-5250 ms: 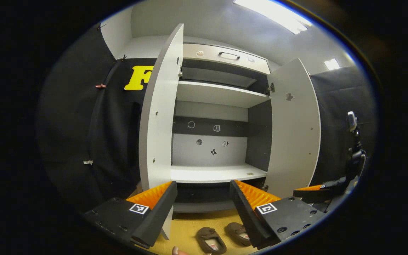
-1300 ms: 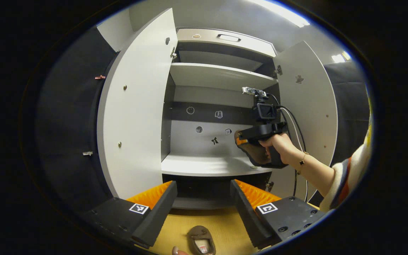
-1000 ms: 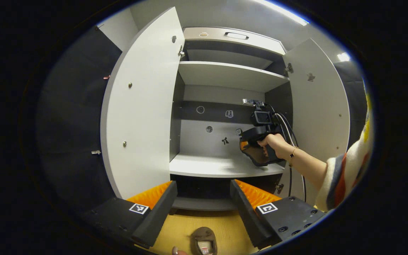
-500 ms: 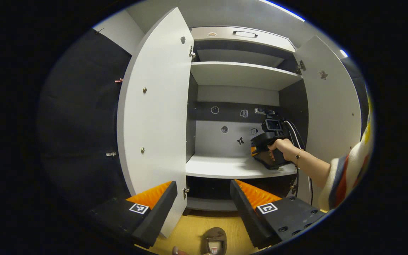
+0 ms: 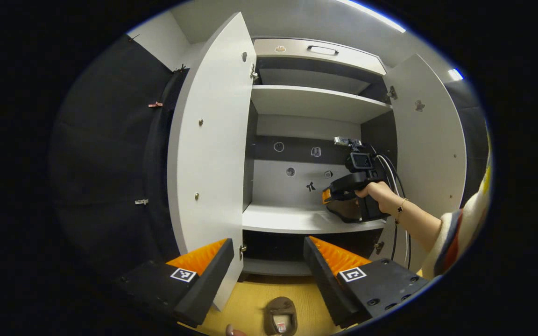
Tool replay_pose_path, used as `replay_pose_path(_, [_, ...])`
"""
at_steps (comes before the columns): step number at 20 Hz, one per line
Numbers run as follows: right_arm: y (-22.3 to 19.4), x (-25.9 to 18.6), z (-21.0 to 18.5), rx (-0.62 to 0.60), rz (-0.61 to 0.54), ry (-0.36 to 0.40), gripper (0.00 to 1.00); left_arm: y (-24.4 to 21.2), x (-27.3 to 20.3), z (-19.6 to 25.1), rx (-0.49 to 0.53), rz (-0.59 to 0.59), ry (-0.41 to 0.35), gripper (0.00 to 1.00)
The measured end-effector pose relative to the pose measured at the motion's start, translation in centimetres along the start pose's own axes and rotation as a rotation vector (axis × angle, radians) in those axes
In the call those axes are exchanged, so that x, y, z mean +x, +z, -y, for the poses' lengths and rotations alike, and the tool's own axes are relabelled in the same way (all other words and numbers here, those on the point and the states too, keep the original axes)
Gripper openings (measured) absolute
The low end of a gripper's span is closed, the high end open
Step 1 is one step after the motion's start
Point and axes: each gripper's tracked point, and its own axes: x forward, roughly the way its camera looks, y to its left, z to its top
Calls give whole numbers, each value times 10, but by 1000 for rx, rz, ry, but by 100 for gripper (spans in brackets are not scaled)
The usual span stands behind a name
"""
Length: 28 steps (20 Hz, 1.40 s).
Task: Grab one shoe with the right hand and put it into the shoe cabinet, grab the other shoe with the left hand and put it into the shoe cabinet; then close the right door with the right hand and the left door with the left hand.
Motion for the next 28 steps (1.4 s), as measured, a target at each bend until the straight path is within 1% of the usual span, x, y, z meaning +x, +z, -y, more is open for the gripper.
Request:
replay_pose_path(3, [23,-49,-2,-16,133,10,98,-4,-8,2,-21,2,-55,95])
replay_pose_path(6, [28,-107,-11,-36,249,37,98,-12,-12,4,-26,-8,-107,95])
replay_pose_path(9, [21,-168,-19,-47,354,54,98,-23,-11,7,-19,-23,-146,94])
replay_pose_path(11, [11,-205,-23,-53,417,50,98,-32,-10,10,-18,-31,-176,94])
replay_pose_path(13, [-2,-241,-23,-55,462,36,98,-47,-7,13,-17,-49,-203,94])
replay_pose_path(15, [-17,-264,-23,-45,483,29,98,-71,-3,16,-5,-81,-227,94])
replay_pose_path(17, [-32,-278,-25,-34,497,32,98,-103,1,17,14,-134,-235,94])
replay_pose_path(19, [-44,-287,-22,-49,527,21,98,-142,4,16,24,-191,-237,92])
replay_pose_path(21, [-57,-289,-21,-76,531,2,98,-182,4,17,36,-248,-235,85])
replay_pose_path(22, [-63,-288,-21,-86,525,-4,98,-201,3,16,40,-273,-229,80])
replay_pose_path(24, [-77,-284,-23,-84,503,1,98,-237,5,16,25,-325,-222,78])
replay_pose_path(28, [-102,-272,-23,-16,484,25,98,-307,20,8,-22,-421,-190,75])
